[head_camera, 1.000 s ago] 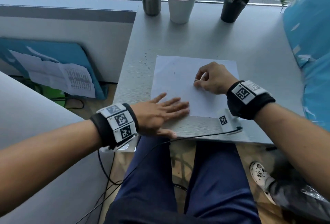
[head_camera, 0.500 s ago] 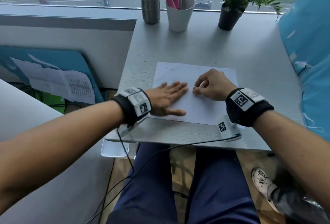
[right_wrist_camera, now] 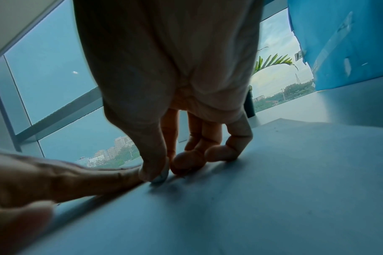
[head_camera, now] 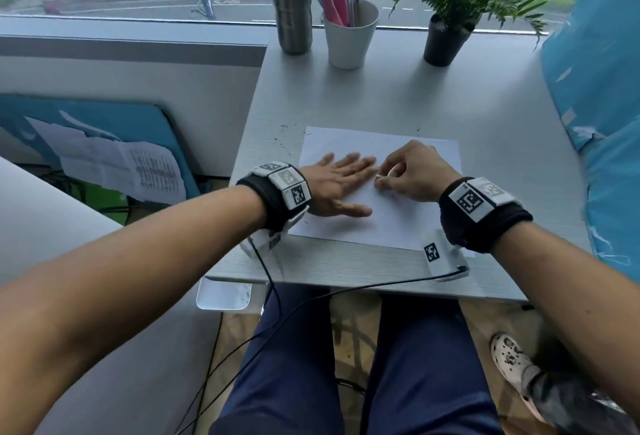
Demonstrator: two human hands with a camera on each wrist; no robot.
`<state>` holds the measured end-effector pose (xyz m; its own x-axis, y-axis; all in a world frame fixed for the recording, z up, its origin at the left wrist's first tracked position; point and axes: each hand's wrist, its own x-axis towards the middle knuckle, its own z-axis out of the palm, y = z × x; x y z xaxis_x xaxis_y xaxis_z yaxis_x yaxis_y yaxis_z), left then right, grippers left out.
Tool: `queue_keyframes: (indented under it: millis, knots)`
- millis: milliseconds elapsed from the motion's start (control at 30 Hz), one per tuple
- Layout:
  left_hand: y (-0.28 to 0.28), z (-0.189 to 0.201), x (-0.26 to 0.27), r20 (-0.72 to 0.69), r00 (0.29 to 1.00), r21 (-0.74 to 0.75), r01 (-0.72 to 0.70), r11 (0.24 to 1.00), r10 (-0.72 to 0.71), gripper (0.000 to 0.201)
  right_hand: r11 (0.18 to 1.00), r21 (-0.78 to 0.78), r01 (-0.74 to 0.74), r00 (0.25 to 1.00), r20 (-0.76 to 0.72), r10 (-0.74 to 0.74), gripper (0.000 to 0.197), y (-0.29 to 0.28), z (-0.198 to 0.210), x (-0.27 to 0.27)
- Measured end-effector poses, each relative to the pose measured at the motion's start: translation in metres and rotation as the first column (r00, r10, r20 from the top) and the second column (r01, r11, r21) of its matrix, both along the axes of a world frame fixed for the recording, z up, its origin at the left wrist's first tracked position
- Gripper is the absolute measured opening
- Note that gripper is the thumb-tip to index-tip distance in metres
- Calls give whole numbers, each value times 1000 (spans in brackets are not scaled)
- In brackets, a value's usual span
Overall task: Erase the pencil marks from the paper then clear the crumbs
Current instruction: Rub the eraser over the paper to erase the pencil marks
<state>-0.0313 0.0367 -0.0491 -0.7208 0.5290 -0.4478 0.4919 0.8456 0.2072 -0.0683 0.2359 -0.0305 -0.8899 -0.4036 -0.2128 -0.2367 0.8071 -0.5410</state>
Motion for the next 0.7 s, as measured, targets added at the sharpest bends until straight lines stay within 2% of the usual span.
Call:
queue_keyframes:
  millis: [133,200,267,300,333,400,467,500,533,600,700]
  knots:
    - [-33,3,-26,-35,974,-24,-223,975,222,89,1000,-3,19,1000,25,-19,8,0,0,1]
    - [-48,8,-35,-35,928,-108,-372,922,371,93,1000,-5,21,999,36,-20,10,-1,2,2]
    - [-50,15,-33,-107,894,-214,-448,868,435,100,1000,-7,23,999,42,-22,11,0,3,2]
    - [-48,19,-27,-146,896,-223,-443,869,419,102,1000,-9,25,999,43,-25,10,0,4,1]
    - [-44,23,-16,-169,918,-196,-387,901,358,101,1000,-10,29,999,45,-29,9,0,4,1]
    - [-33,25,16,-168,978,-92,-139,986,122,93,999,-17,36,998,54,-35,8,-1,3,0]
    - [-29,22,57,-122,986,-23,113,993,-115,87,999,-25,35,998,54,-34,8,-1,2,0]
    - [-30,17,76,-87,977,-13,192,981,-192,86,999,-26,35,998,56,-33,9,0,2,0]
    - [-34,13,91,-52,974,-5,221,975,-221,87,999,-28,38,998,58,-36,9,0,2,0]
    - [-49,6,107,-29,985,1,170,985,-170,87,999,-33,43,997,64,-40,8,1,4,0]
    - [-73,8,104,-35,998,-109,-49,993,45,92,998,-37,43,997,66,-40,8,0,5,3]
